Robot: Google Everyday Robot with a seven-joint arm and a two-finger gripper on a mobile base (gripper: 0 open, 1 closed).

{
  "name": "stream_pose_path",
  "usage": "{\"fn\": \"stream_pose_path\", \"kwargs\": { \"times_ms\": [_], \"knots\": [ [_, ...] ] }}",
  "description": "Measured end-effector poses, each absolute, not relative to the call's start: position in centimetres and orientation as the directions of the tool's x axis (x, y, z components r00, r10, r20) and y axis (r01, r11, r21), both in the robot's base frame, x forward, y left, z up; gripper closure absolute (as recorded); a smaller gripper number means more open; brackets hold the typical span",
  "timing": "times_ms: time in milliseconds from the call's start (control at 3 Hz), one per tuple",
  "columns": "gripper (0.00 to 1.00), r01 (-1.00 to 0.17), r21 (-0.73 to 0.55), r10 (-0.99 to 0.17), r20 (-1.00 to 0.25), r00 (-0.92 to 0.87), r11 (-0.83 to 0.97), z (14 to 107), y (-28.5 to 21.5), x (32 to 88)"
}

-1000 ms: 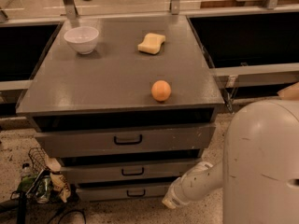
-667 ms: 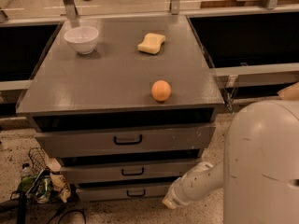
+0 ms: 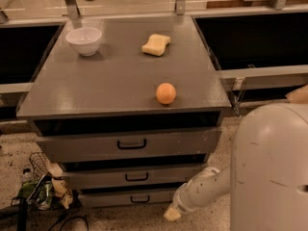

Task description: Open bottom drawer

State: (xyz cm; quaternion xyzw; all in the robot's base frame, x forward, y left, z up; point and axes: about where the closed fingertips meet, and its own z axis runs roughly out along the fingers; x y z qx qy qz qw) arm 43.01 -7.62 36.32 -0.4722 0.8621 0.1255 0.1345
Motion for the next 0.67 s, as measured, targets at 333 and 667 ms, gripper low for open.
{"fn": "stream_pose_path", "kwargs": {
  "times_ms": [333,667],
  "knots": [
    [0.00,-0.848,0.089,-0.780,-0.351,-0.518,0.522,36.32,-7.61,43.00],
    [0.00,-0.848,0.090,-0.780,-0.351,-0.518,0.522,36.31,-7.61,43.00]
  ]
}}
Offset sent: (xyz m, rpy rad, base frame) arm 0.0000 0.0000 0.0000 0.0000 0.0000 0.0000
